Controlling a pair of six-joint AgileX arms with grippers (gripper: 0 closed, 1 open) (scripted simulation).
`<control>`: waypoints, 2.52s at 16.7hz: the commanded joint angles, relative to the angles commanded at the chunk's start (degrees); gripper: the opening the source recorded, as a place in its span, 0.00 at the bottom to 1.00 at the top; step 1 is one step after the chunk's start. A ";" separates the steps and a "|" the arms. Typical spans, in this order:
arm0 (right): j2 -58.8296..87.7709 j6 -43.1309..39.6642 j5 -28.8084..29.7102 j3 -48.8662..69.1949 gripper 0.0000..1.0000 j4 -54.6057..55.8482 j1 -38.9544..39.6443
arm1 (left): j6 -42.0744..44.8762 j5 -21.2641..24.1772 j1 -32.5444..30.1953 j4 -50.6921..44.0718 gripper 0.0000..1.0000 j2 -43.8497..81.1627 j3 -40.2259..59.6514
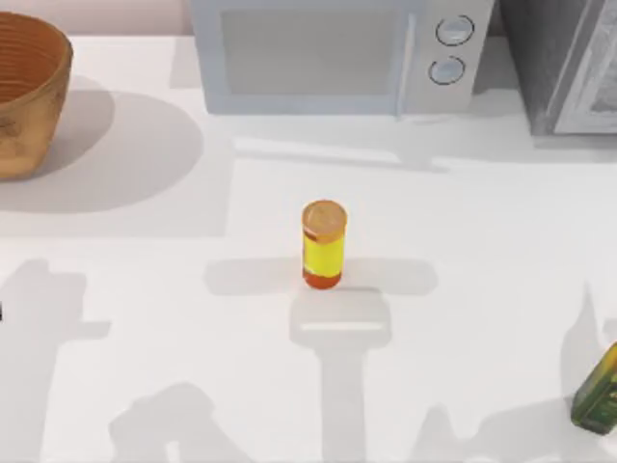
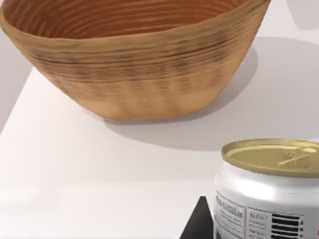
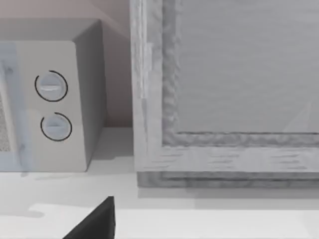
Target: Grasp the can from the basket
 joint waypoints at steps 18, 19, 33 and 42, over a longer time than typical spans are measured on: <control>0.00 0.00 0.00 0.00 1.00 0.00 0.00 | -8.52 2.69 -3.80 20.34 0.00 -22.96 -19.85; 0.00 0.00 0.00 0.00 1.00 0.00 0.00 | -8.57 4.02 -3.99 22.41 0.00 -20.68 -18.48; 0.00 0.00 0.00 0.00 1.00 0.00 0.00 | -8.58 28.44 -6.77 53.27 0.00 21.98 2.47; 0.00 0.00 0.00 0.00 1.00 0.00 0.00 | -7.77 43.51 -7.94 69.09 0.00 47.34 13.58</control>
